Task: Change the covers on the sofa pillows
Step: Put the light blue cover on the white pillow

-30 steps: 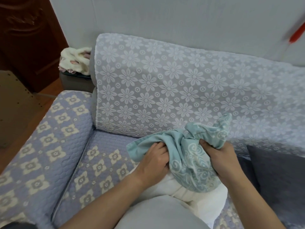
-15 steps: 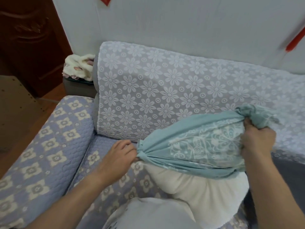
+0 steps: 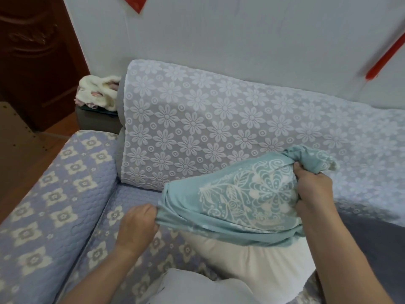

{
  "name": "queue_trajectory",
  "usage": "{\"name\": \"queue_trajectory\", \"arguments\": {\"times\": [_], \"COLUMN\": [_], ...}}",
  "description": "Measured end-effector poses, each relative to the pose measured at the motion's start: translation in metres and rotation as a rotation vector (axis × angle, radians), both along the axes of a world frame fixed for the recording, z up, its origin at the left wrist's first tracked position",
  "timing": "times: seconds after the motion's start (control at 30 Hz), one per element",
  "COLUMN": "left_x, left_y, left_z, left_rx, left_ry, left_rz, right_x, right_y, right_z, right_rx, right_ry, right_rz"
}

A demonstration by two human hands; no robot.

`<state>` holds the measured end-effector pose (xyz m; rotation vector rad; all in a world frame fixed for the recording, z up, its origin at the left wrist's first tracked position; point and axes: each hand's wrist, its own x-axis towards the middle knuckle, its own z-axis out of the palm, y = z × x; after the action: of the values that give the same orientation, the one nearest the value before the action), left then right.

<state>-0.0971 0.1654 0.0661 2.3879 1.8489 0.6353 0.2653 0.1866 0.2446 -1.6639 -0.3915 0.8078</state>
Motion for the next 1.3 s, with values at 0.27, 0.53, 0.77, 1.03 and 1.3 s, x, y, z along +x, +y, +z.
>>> {"name": "queue_trajectory", "arguments": {"times": [0.27, 0.53, 0.77, 1.03, 1.3], "left_x": [0.022, 0.024, -0.023, 0.057, 0.015], "left_y": [-0.047, -0.048, 0.039, 0.029, -0.024], "left_z": [-0.062, -0.036, 0.019, 0.117, 0.081], "left_rx": [-0.796, -1.166, -1.233, -0.823, -0.639], "left_ry": [0.265, -0.093, -1.306, -1.949, -2.102], "left_rz": [0.132, -0.144, 0.275, 0.08, 0.211], "right_x": [-0.002, -0.028, -0.03, 0.002, -0.047], "right_y": [0.025, 0.029, -0.01, -0.01, 0.091], "right_z": [0.019, 0.021, 0.061, 0.086, 0.128], "right_rx": [0.129, 0.145, 0.093, -0.045, -0.214], "right_ry": [0.235, 0.295, -0.068, -0.556, -0.893], "right_rz": [-0.233, 0.09, 0.357, 0.169, 0.68]}}
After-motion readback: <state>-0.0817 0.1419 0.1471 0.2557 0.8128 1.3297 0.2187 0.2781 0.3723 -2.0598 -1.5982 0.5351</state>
